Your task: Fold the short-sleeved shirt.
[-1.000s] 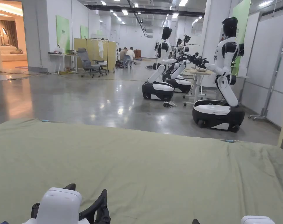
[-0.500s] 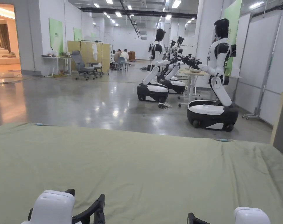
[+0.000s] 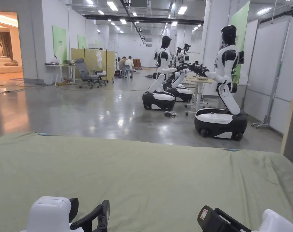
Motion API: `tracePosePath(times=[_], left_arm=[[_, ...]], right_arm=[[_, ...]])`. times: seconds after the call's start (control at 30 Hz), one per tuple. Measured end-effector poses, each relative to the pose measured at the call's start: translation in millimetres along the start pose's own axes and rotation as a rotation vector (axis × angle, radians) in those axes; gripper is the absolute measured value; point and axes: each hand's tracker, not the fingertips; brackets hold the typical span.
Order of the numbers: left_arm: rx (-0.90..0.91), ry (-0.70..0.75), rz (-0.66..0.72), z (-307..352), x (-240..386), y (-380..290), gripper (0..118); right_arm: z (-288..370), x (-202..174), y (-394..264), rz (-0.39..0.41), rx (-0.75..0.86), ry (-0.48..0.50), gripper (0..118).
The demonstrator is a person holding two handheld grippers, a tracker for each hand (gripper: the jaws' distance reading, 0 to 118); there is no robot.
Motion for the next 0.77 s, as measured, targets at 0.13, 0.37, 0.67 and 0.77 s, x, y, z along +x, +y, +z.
tracePosePath(times=[0.13, 0.37, 0.67, 0.77], left_arm=[[0.006, 0.008, -0.002, 3, 0, 2, 55], [0.006, -0.003, 0.027, 6, -1, 2, 55], [-0.005, -0.009, 0.000, 6, 1, -1, 55], [-0.004, -0.015, 0.010, 6, 0, -1, 55]], right_arm=[[3, 2, 1, -0.010, 0.009, 0.018, 118], [5, -3, -3, 0.050, 0.010, -0.021, 118], [-1, -6, -11, 0.016, -0.006, -0.054, 116], [-4, -6, -12, 0.009, -0.016, -0.068, 111]])
